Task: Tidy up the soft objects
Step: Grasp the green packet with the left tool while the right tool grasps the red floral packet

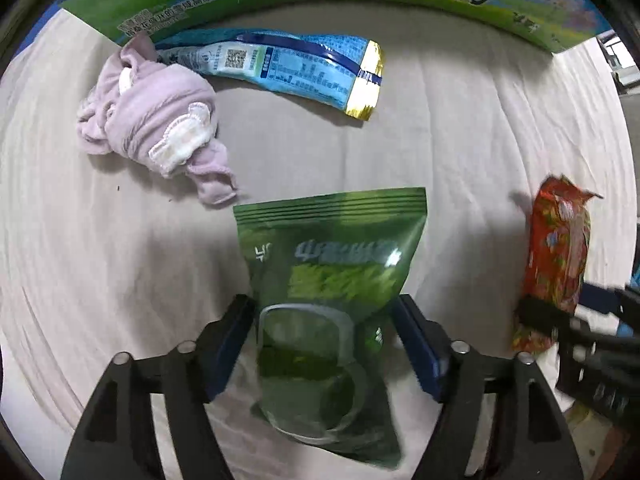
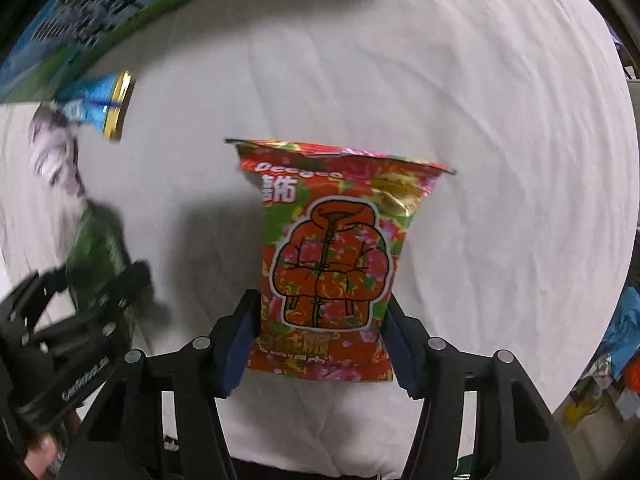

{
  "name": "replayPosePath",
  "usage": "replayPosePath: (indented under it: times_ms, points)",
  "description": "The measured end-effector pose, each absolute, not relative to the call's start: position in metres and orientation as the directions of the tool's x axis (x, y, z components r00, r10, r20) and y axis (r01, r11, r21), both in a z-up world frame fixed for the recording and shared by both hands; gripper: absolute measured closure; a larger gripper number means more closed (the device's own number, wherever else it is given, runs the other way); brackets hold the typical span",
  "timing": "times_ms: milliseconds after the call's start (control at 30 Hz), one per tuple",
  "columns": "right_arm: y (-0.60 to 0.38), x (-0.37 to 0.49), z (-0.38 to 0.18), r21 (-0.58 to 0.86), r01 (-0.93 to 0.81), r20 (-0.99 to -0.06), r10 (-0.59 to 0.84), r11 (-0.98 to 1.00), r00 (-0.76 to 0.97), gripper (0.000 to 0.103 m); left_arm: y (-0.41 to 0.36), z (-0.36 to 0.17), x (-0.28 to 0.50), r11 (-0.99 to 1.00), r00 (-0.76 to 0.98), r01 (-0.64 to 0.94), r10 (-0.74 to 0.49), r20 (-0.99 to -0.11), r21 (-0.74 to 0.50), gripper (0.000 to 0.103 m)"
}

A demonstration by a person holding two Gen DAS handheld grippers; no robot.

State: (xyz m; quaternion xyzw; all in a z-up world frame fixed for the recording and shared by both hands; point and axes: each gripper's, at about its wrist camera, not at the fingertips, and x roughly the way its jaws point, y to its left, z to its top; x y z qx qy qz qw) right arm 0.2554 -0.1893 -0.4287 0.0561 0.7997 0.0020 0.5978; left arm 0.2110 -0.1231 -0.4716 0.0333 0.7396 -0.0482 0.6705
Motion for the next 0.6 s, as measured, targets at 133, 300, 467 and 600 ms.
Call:
replayPosePath:
  times_ms: [133, 300, 467, 600]
  points:
    - [-0.197, 0.248, -0.424, 0.076, 0.114, -0.958, 0.104, 0.991, -0.266, 0.042, -0.117, -0.467, 0.214, 0.998, -0.037, 0.053, -0.040, -0.999, -0.042, 0.013]
    - [-0.206, 0.244, -0.423, 0.076, 0.137, -0.957, 0.111, 0.988, -0.269, 0.042, -0.125, -0.473, 0.225, 0.997, -0.075, 0.058, -0.041, -0.996, -0.045, 0.014]
    - [-0.210, 0.214, -0.438, 0.058, 0.147, -0.958, 0.097, 0.987, -0.270, 0.043, -0.103, -0.469, 0.246, 0.997, -0.085, 0.056, -0.040, -0.996, -0.044, 0.055]
    - [-0.201, 0.211, -0.438, 0.026, 0.123, -0.966, 0.056, 0.992, -0.254, 0.046, -0.091, -0.463, 0.244, 0.997, -0.084, 0.073, -0.034, -0.996, -0.040, 0.059]
